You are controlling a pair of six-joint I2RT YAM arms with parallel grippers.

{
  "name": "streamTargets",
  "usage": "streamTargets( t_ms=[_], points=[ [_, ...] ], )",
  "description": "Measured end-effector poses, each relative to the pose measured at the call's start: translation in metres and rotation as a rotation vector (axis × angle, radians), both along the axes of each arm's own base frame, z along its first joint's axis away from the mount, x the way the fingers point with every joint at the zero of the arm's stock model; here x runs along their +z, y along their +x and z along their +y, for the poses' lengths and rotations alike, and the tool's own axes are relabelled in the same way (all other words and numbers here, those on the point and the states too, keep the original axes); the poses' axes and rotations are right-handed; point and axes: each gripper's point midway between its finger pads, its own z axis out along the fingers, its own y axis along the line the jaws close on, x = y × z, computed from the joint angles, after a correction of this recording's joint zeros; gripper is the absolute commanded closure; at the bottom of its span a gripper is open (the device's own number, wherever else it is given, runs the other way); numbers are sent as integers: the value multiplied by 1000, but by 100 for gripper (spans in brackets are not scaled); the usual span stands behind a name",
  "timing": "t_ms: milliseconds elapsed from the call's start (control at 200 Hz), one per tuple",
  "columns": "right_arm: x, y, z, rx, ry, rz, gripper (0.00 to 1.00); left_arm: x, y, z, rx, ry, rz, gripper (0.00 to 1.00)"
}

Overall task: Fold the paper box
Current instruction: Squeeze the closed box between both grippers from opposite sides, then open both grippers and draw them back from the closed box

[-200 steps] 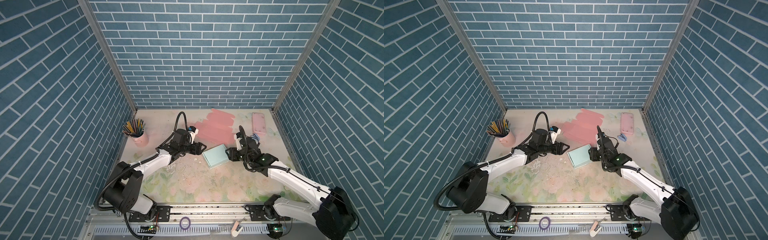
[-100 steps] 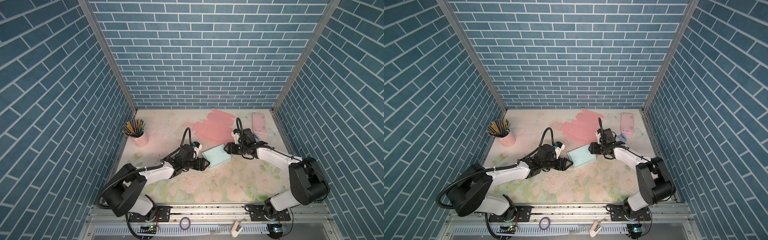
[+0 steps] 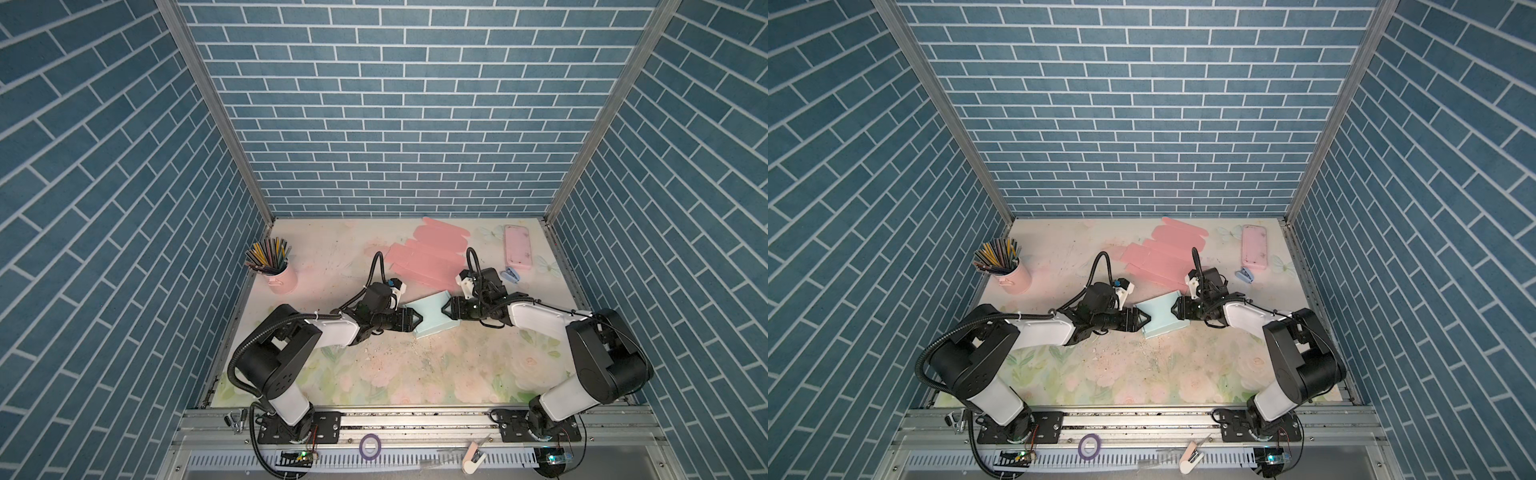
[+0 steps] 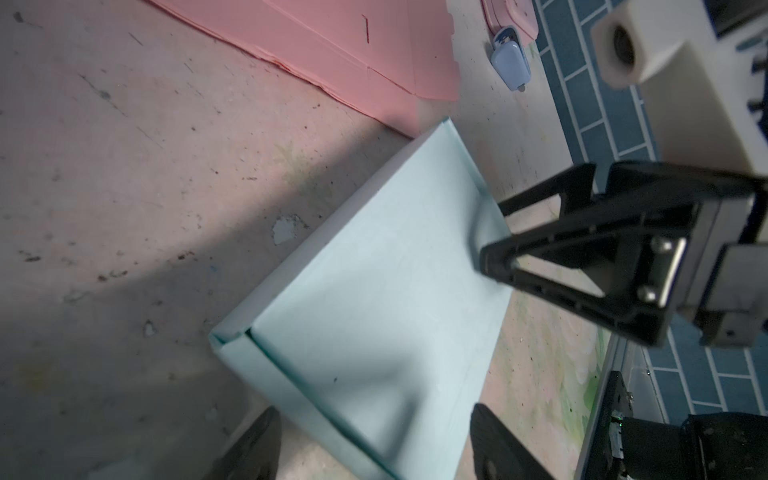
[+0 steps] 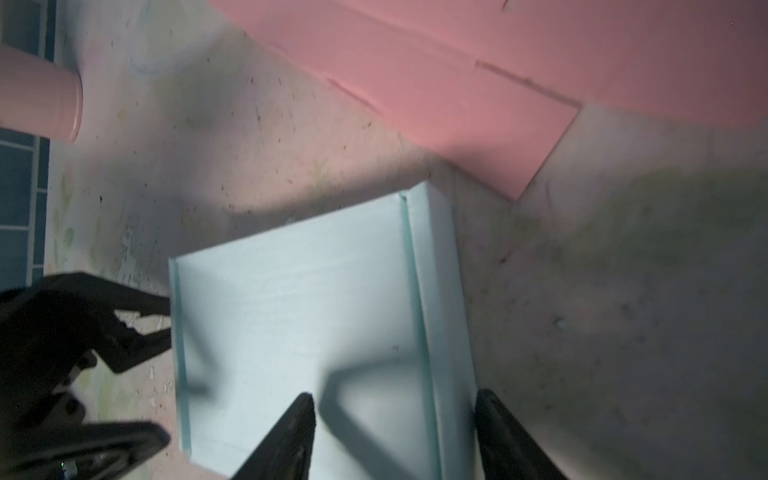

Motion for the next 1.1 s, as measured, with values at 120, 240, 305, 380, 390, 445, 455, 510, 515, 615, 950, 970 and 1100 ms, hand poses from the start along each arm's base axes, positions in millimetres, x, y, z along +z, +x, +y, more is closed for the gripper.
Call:
streamTargets(
  t_ms=[120,240,305,380,390,445,455,510,515,615,950,970,1100],
  points=[
    [7,-23,10,37,-7,-22,38,0,6,6,19,0,1,28],
    [13,-35,12,40,3,-39,38,-1,9,10,28,5,-2,28],
    [12,-38,11,31,8,-37,38,-1,11,12,31,5,-4,28],
    [9,-42,7,16,3,-30,38,-1,13,16,38,5,-4,26],
    [9,-43,7,15,3,-30,38,-1,14,17,39,6,-4,26],
    [8,-46,3,6,-7,-32,38,-1,16,25,51,16,-6,22],
    [8,-46,2,4,-9,-33,38,-1,16,26,53,16,-4,21],
    [13,-46,-2,-11,-16,-44,39,3,17,34,63,34,-15,17],
    [13,-46,-2,-12,-17,-45,39,4,17,35,64,37,-19,17],
    [26,-41,-10,-36,-36,-84,44,22,11,48,80,71,-72,23],
    [94,53,-3,-60,-91,-244,59,27,-106,-2,-116,143,-227,90],
    [94,59,-2,-58,-97,-247,60,22,-112,-6,-126,148,-228,90],
    [78,83,8,-30,-136,-224,62,-4,-122,-30,-130,159,-240,94]
  ],
)
